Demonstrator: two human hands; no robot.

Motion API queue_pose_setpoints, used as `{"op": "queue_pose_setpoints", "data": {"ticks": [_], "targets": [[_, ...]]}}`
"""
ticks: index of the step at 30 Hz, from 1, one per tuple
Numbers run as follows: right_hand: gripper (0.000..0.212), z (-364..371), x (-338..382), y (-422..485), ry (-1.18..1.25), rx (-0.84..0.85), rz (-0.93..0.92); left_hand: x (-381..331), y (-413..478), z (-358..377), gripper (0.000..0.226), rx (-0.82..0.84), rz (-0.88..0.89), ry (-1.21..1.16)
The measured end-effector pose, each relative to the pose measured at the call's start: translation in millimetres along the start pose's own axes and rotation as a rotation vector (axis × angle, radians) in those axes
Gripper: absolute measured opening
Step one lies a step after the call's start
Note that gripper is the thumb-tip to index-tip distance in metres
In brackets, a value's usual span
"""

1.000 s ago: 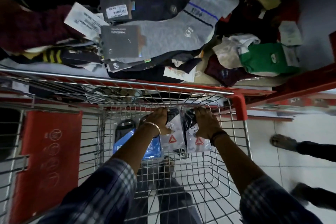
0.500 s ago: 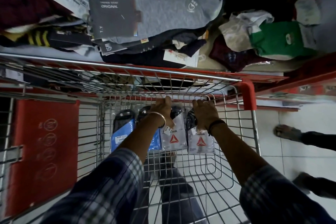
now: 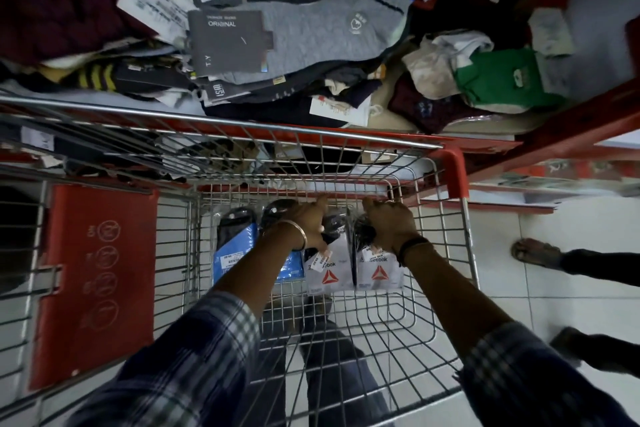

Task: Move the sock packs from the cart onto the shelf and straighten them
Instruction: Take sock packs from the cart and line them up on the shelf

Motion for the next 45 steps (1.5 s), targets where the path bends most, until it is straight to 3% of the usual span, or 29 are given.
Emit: {"op": "queue_pose_setpoints", "data": {"ticks": [3,5,10,19,28,33,39,45], "targets": [[0.049,-14.2,0.1,-23.9,0.033,-0.118,0.019,-17.9,-24.2,-4.9,0.099,-0.142,0.023,0.08],[0.041,-28.3,0.5,-42.0,0.057,-0.16,0.035,-31.3,-41.6,-12.8,0.087,-0.206,0.029,0.204],[0.04,-73.9,0.8,-88.0,0.09,-0.321,0.073,-63.4,-90.1,-46.1,0.061,-0.317,0.039,0.397],[0.037,-167.8,-10.0,-174.7,0.164,-0.524,0.168,-116.4,-186.3,-117.5,0.068,-0.571,0.174,0.542],[0.054,-269.9,-23.5,-264.6,0.282,-1.013,0.096,-176.8,-283.1,-207.5,0.068,-0.883,0.245,0.594],[0.057,-322.1,-29.1,-293.2,0.332,-1.214,0.043,-209.1,-326.2,-258.0,0.07,-1.089,0.368,0.584],[0.054,-378.0,-36.8,-318.7,0.326,-1.437,0.051,-242.6,-349.0,-317.7,0.07,-1.401,0.523,0.67],[0.052,-421.9,-43.4,-324.6,0.34,-1.581,0.056,-260.6,-334.5,-363.6,0.072,-1.575,0.617,0.804]]}}
Point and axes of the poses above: each hand's wrist, its own y-axis towards the middle knuckle, its own z-axis out of the palm, x = y × z, the point moved 2 cm from there along y, towards the middle knuckle, and after that the axes turned 9 degrees about z, right-handed, at the moved point
